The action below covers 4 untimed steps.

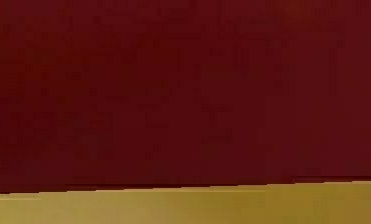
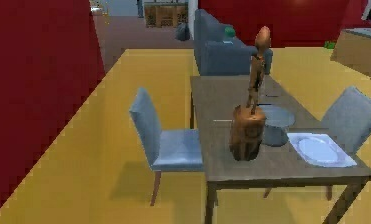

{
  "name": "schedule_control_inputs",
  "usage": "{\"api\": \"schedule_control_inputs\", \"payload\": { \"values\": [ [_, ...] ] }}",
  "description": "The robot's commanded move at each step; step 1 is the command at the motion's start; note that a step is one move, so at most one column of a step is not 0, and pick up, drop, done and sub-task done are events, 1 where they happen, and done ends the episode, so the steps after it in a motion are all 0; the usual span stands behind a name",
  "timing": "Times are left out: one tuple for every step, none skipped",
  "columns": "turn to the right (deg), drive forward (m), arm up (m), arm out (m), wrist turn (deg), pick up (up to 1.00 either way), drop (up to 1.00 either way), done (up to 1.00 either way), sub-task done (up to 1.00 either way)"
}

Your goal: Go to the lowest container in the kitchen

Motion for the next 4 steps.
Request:
{"api": "schedule_control_inputs", "payload": {
  "values": [
    [45.0, 0.0, 0.0, 0.0, 0.0, 0.0, 0.0, 0.0, 0.0],
    [3.0, 0.0, 0.0, 0.0, 0.0, 0.0, 0.0, 0.0, 0.0],
    [0.0, 1.0, 0.0, 0.0, 0.0, 0.0, 0.0, 0.0, 0.0],
    [3.0, 0.0, 0.0, 0.0, 0.0, 0.0, 0.0, 0.0, 0.0]
  ]
}}
